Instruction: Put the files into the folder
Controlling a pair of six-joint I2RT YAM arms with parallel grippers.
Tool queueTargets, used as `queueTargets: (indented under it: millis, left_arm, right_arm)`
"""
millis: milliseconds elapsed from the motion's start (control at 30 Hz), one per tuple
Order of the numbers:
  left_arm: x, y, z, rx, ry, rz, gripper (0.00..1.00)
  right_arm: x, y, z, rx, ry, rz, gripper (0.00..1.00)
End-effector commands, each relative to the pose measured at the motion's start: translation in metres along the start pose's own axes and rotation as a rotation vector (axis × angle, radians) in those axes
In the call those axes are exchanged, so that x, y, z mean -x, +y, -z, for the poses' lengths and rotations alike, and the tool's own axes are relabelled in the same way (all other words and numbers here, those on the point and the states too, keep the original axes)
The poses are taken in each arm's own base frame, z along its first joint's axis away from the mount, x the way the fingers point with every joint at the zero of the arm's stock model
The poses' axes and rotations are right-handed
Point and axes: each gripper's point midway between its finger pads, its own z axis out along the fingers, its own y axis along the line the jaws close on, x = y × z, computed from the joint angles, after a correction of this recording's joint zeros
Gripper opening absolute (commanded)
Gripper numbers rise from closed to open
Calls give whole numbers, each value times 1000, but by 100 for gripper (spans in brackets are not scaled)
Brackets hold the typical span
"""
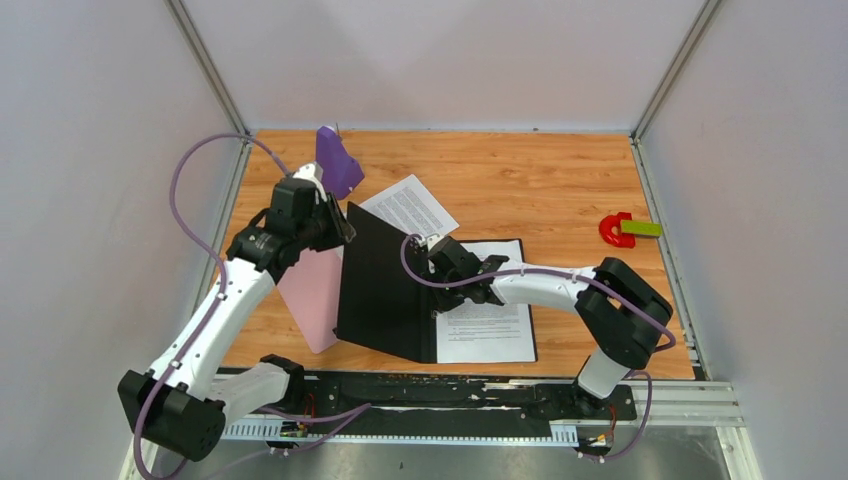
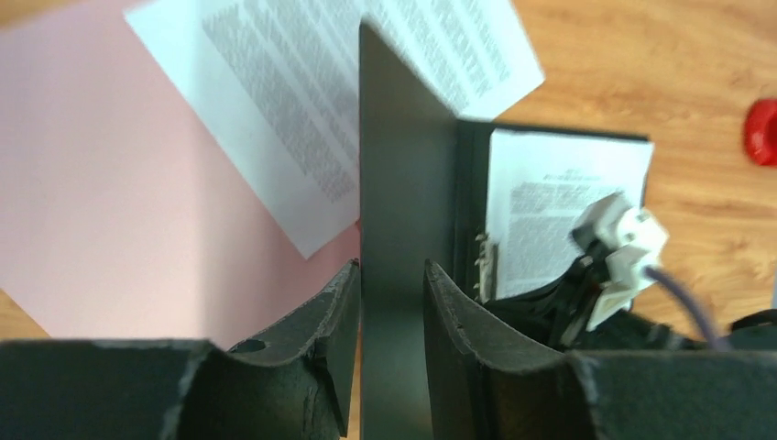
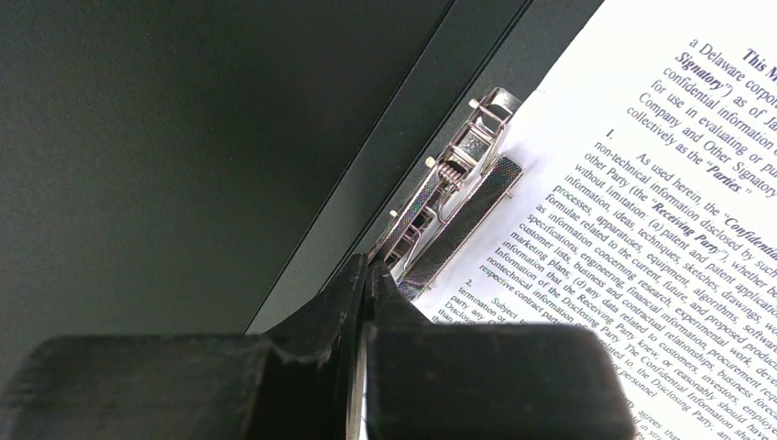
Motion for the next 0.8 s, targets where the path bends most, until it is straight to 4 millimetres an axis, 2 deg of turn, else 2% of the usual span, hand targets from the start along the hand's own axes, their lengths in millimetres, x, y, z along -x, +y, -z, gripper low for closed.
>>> queueTargets:
  millis: [0,100,267,533,767]
  left_arm:
    - [48,-17,25,-22,-88,-64,39]
    - [49,-41,29,-124,-33,-77,39]
    - [27,-69,19,-292,76,-36,34]
    - [-34,-68,-35,-384,189,3,30]
    - [-87,-84,-77,-444,275,-12,28]
  right_arm:
    - [-59,-51,-5,-202,168,20,0]
    - [-57,-50,-5,-189,151,29,0]
    - [-54,-47,-6,-157,119,47,0]
    - [-55,-41,-10,-95,80,46,0]
    - [-59,-40,-8,-64,53,43,0]
